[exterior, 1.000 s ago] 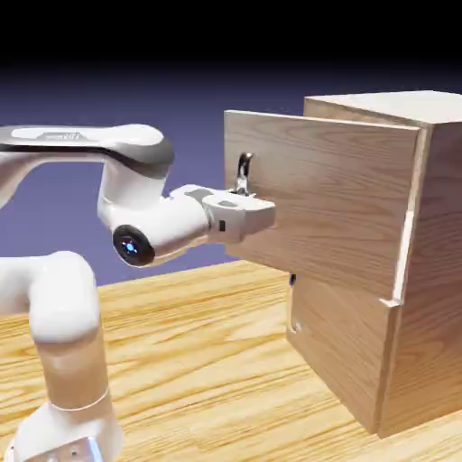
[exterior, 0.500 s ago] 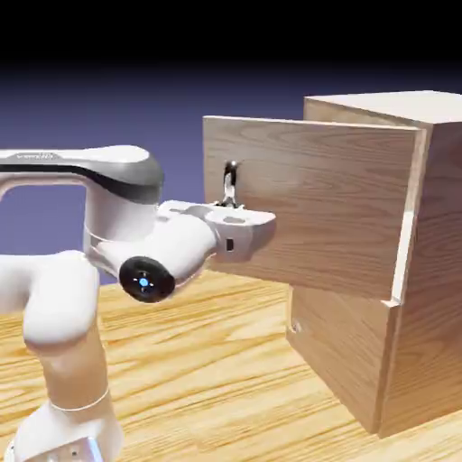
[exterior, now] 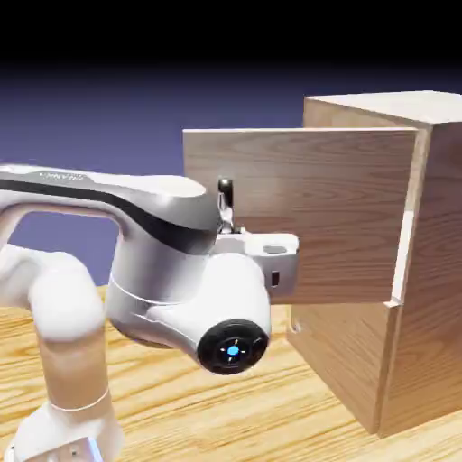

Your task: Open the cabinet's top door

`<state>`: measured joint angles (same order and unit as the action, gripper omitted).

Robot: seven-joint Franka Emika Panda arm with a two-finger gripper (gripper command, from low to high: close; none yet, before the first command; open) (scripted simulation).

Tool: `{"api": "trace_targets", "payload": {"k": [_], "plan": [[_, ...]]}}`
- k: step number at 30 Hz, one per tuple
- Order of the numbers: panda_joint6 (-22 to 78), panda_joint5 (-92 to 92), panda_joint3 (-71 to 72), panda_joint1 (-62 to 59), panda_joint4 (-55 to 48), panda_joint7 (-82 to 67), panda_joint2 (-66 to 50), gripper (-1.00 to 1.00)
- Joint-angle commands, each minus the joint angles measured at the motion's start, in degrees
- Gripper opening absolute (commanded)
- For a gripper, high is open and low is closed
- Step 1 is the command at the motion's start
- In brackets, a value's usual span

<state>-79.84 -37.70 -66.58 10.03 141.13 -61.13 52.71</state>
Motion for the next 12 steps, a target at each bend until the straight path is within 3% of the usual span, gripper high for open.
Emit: {"api": "trace_targets", "payload": {"k": [1, 11, 12], "plan": [[1.59, 0.83, -1.73, 2.08, -1.97, -0.05, -0.5, -1.0], [14.54, 7.27, -15.39, 21.09, -19.16, 1.21, -0.85, -1.0], [14.54, 7.27, -15.39, 21.09, -19.16, 1.21, -0.85, 1.0]]}}
